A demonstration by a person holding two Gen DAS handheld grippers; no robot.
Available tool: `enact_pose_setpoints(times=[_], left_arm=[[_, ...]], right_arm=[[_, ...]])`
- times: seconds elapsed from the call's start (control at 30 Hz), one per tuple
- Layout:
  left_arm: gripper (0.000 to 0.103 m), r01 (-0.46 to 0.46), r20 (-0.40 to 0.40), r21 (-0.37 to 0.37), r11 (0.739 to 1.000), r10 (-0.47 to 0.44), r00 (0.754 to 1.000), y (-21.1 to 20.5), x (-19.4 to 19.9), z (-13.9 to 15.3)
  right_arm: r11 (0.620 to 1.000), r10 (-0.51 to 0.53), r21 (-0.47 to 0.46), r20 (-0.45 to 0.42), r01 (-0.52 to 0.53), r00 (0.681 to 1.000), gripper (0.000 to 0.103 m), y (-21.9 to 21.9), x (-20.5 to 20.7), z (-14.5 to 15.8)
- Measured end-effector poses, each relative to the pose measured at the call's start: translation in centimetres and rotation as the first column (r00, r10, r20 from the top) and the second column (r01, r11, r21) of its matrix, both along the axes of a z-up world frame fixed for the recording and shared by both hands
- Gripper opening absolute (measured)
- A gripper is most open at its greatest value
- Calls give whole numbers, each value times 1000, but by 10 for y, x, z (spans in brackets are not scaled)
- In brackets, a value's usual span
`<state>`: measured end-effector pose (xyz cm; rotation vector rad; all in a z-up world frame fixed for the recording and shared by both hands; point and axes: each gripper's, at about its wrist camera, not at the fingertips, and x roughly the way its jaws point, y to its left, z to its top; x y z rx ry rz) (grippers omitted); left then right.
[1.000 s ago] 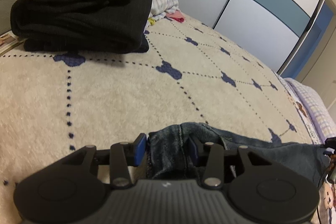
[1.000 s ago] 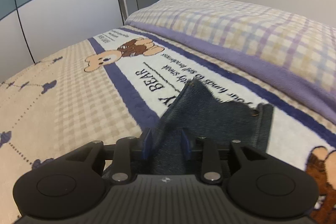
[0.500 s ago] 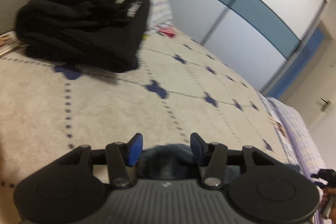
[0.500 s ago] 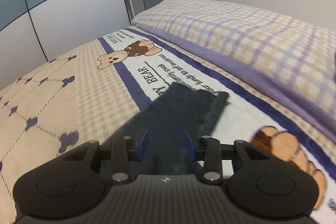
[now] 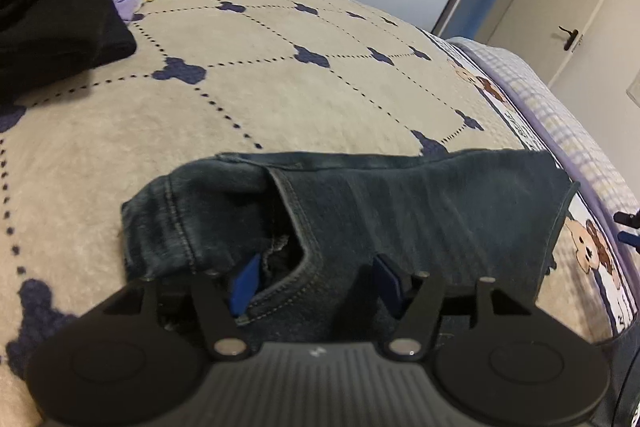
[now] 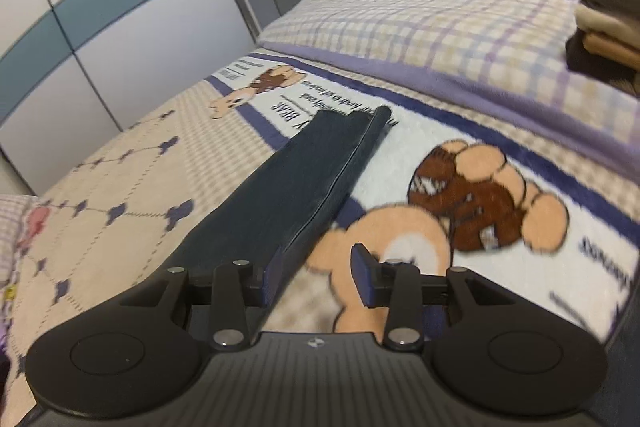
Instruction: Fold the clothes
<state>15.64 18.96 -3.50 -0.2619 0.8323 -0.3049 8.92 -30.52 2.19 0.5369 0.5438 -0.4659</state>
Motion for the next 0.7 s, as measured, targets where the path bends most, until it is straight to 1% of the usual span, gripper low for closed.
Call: enact_pose_setpoints(times=[0.03,0.07,0.1,0.13,0.17,0.2,0.27,0.33,0.4,0.43,0.47,0.53,0.6,0.7], left_arm=[[59,1,5,-17,1000,-1,1000,2,-1,0],[45,-2,16,-34,999,3,1000,5,-3,2],[19,-6,27,-55,998,8,1000,9,-4,3],[10,-7,34,-88,996,10,999,13,-5,4],[11,-7,34,-123,992,11,999,17,-5,4],[12,-16,28,-129,992,20,999,18,-4,3],[16,-49,6,-95,994,49,999,14,-1,-3],[27,-34,0,-64,997,34,999,6,2,-9],[52,7,17,-52,999,-6,1000,-4,1,-11],[56,24,24,-42,999,-23,999,-8,1,-10],[56,36,28,-28,999,-35,999,-12,0,-8],[56,27,25,-7,1000,-27,999,-12,-1,-3],[56,-14,22,-6,1000,14,1000,-4,-5,5],[54,-67,57,11,998,67,996,8,-13,16]], right_arm=[[1000,15,2,-2,-15,1000,41,5,-4,-3],[1000,30,1,-8,-30,1000,41,10,-8,-6],[999,45,-1,-17,-45,999,41,14,-10,-10],[998,60,-6,-29,-60,998,42,17,-11,-13],[997,75,-11,-38,-75,996,42,19,-12,-16],[996,85,-13,-40,-86,996,42,20,-13,-19],[995,98,0,-39,-98,994,42,19,-17,-25],[995,96,26,-33,-95,995,41,14,-20,-30],[995,86,58,-30,-84,996,42,9,-22,-35],[994,83,76,-27,-81,996,42,6,-22,-36],[993,82,92,-24,-80,996,42,5,-23,-37],[990,87,112,-13,-85,996,42,3,-23,-36],[989,100,112,-1,-99,995,42,4,-23,-33],[986,127,104,14,-128,992,42,6,-22,-26]])
